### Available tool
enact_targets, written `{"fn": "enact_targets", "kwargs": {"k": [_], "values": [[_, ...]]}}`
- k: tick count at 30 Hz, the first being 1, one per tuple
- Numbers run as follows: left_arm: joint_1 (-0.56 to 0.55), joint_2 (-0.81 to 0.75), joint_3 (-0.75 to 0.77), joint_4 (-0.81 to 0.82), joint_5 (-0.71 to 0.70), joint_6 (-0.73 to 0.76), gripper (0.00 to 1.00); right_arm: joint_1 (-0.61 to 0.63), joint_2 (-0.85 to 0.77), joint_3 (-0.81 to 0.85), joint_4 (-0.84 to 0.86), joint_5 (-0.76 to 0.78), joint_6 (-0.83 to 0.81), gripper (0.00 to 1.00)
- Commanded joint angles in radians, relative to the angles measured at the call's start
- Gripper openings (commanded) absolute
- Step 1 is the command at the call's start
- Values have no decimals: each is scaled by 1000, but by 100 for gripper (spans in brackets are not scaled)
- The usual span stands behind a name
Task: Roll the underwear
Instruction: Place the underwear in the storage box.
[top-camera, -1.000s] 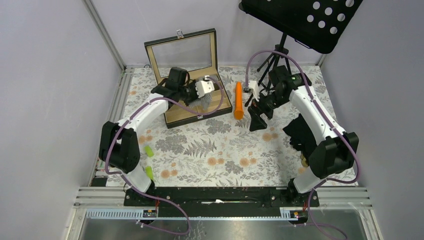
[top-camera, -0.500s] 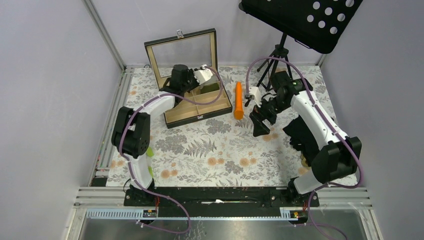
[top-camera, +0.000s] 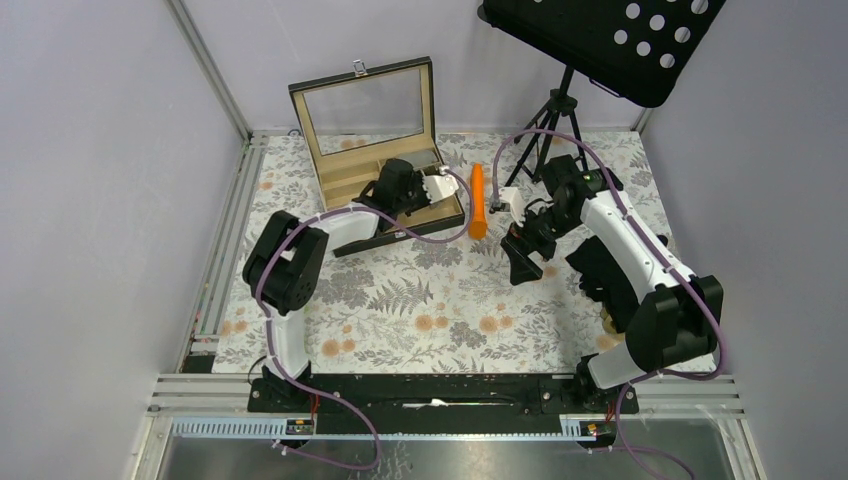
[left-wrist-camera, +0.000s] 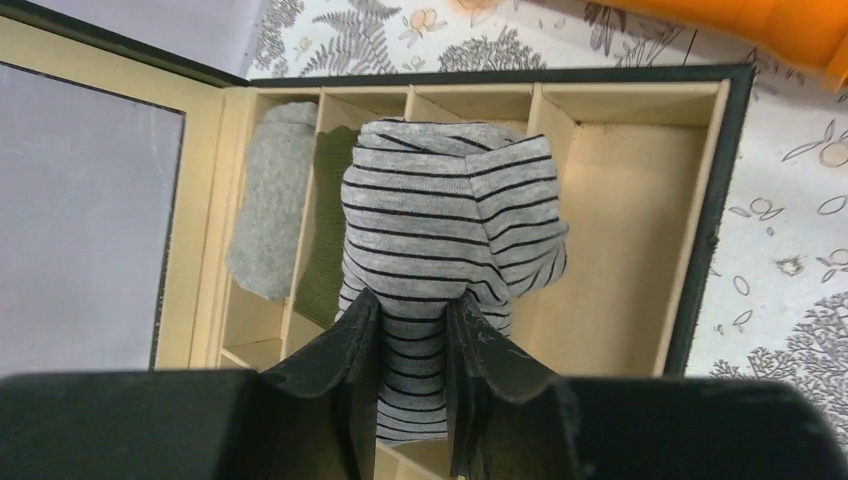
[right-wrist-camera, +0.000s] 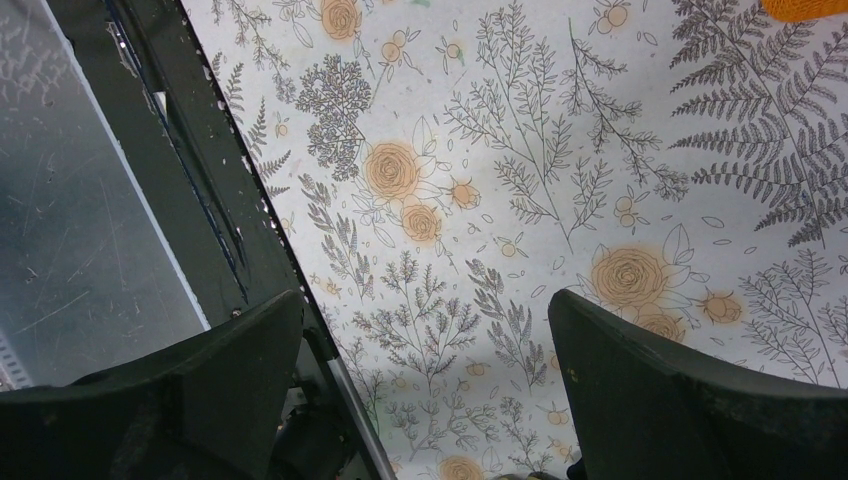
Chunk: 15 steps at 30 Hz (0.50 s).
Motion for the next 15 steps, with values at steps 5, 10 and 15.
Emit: {"fn": "enact_targets", "kwargs": {"k": [5, 10, 15], "values": [[7, 42, 22, 92, -28, 40, 0, -9, -37, -21, 6, -6, 7, 99], [20, 31, 62, 137, -72, 2, 0, -10, -40, -23, 5, -2, 7, 99], [25, 61, 81, 132, -79, 46, 0, -12, -29, -19, 6, -9, 7, 99]]}}
